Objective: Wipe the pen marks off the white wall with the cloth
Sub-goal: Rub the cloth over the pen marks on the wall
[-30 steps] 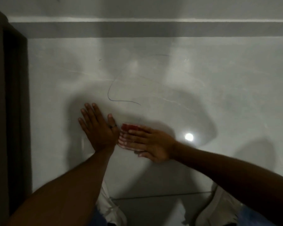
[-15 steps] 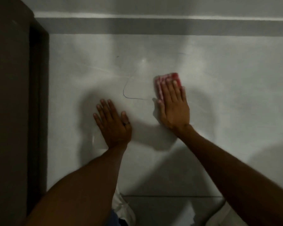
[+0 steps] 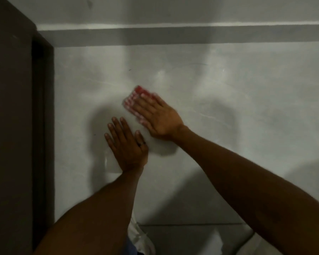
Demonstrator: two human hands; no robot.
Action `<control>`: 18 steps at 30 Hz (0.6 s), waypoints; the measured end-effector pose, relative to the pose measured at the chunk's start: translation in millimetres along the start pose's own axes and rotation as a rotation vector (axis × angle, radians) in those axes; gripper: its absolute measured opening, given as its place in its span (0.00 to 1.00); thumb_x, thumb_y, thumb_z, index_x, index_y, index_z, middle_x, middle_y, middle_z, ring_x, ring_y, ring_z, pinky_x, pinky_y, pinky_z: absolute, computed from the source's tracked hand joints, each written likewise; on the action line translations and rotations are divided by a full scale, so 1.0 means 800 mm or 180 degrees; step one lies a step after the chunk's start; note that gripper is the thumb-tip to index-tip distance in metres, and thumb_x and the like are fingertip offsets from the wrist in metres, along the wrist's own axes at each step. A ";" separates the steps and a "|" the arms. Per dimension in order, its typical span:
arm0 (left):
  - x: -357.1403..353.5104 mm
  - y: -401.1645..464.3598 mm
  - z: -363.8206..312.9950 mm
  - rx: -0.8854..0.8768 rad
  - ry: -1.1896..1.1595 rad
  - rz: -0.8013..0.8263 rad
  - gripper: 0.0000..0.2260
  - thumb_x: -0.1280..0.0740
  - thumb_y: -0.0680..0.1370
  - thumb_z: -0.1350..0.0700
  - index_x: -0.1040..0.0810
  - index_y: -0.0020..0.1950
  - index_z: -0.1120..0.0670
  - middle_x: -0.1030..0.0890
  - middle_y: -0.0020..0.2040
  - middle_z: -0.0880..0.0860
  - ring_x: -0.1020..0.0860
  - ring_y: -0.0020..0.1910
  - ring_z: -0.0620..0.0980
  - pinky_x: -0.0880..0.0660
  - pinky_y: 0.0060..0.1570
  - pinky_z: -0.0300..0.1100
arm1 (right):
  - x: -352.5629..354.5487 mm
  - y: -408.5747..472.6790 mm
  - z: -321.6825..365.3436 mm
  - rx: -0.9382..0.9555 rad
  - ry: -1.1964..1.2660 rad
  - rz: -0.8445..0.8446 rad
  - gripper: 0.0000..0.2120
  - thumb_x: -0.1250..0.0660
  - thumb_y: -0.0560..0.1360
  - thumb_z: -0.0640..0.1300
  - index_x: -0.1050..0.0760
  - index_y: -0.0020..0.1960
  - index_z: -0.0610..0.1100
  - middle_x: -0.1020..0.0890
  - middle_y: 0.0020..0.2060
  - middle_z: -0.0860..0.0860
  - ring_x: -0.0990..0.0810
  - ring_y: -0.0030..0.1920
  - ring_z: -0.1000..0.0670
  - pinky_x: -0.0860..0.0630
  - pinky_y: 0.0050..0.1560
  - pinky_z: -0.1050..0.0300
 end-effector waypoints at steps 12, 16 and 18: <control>0.004 0.001 -0.002 0.0024 0.0011 0.0123 0.29 0.48 0.88 0.47 0.39 0.86 0.61 0.38 0.86 0.63 0.39 0.86 0.64 0.41 0.83 0.66 | 0.003 0.029 -0.036 0.0082 -0.0063 0.0140 0.29 0.49 0.88 0.52 0.47 0.87 0.50 0.44 0.88 0.45 0.48 0.88 0.42 0.49 0.88 0.39; 0.002 0.001 -0.004 -0.0006 0.0030 0.0203 0.30 0.48 0.87 0.47 0.40 0.86 0.61 0.39 0.86 0.63 0.40 0.86 0.64 0.41 0.84 0.66 | 0.018 0.042 -0.049 -0.0980 -0.0057 -0.0139 0.32 0.61 0.87 0.59 0.50 0.88 0.47 0.45 0.88 0.44 0.50 0.88 0.43 0.54 0.89 0.39; 0.002 0.002 -0.004 0.0000 0.0023 0.0173 0.29 0.48 0.88 0.48 0.39 0.85 0.62 0.38 0.86 0.64 0.39 0.85 0.65 0.40 0.83 0.67 | -0.004 0.028 -0.015 0.0272 -0.0253 0.0301 0.30 0.59 0.88 0.58 0.49 0.88 0.48 0.45 0.88 0.45 0.51 0.88 0.43 0.53 0.89 0.39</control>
Point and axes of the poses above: each hand's wrist, its own y-axis towards the middle knuckle, its own x-axis out of the back of the hand, z = x × y, the point moved 5 cm from there along y, towards the middle knuckle
